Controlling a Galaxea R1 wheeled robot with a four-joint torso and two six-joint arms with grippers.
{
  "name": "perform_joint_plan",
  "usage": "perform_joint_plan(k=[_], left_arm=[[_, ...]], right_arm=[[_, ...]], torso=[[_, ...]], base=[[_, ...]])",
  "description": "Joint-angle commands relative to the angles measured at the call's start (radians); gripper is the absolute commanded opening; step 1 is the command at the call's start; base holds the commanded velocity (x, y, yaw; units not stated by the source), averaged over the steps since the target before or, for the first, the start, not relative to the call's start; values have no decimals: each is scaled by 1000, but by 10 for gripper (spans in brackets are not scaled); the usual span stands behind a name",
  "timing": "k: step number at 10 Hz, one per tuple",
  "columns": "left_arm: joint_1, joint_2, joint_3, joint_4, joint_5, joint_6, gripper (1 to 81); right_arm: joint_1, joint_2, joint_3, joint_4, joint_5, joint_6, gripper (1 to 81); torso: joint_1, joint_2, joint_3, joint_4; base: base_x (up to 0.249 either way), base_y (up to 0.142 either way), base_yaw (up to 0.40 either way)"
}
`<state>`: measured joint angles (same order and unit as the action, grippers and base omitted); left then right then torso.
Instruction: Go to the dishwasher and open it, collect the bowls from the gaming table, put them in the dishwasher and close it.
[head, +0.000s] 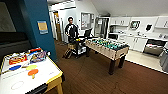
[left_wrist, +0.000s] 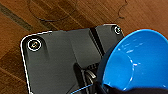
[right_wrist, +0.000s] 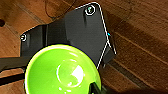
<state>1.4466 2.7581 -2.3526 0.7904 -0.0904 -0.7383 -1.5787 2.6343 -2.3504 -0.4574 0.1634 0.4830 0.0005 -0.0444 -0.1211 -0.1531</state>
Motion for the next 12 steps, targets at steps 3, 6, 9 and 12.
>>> perform_joint_plan(k=[3, 6, 9, 12], left_arm=[[-50, -12, 13, 12, 23, -4, 10], [-50, -14, 15, 12, 21, -4, 10], [-48, -81, 68, 9, -14, -4, 10], [-48, -173, 194, 1, -38, -6, 10]], right_arm=[[38, -109, 31, -23, -42, 2, 10], [44, -67, 22, -32, -44, -3, 10], [44, -63, 22, -35, -44, -3, 10], [47, -63, 20, -35, -44, -3, 10]], torso=[[0, 0, 0, 0], [0, 0, 0, 0], [0, 0, 0, 0], [0, 0, 0, 0]], base=[[0, 0, -323], [0, 0, -323], [0, 0, -323], [0, 0, -323]])
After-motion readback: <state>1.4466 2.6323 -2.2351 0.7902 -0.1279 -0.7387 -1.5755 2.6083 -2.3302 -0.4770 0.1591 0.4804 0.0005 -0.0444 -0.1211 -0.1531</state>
